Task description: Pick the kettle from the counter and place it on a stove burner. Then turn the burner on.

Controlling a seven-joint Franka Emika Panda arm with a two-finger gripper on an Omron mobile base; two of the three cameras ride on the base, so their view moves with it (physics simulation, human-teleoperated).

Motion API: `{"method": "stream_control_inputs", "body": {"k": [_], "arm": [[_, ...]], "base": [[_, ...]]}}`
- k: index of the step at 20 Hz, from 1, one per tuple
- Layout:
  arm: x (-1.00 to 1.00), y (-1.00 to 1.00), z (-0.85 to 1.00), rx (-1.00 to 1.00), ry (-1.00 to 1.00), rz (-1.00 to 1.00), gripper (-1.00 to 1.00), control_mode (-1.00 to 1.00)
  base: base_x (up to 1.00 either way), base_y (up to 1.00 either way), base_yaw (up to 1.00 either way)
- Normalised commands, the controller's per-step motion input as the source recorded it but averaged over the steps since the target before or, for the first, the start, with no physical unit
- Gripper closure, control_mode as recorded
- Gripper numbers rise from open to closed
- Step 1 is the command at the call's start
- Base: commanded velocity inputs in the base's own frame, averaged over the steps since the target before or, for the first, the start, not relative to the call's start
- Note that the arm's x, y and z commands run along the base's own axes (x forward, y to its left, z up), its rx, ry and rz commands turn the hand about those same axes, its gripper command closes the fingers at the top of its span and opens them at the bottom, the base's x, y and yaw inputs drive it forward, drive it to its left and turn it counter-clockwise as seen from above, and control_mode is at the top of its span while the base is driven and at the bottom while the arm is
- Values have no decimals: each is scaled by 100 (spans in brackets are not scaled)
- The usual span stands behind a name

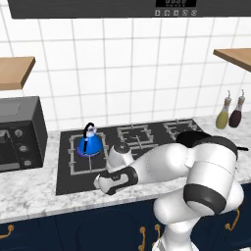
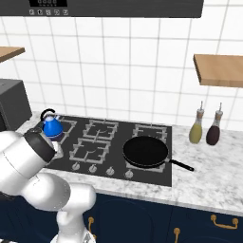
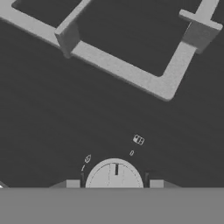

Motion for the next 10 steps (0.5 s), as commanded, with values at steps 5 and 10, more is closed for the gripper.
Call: {"method": "stream_control_inputs", "body": {"k": [5, 10], "arm": [[0, 5, 0, -2, -3, 20, 100, -100], [0, 0, 1, 0, 0, 0, -100, -100]], "base": [[0, 0, 0], [0, 0, 0]]}}
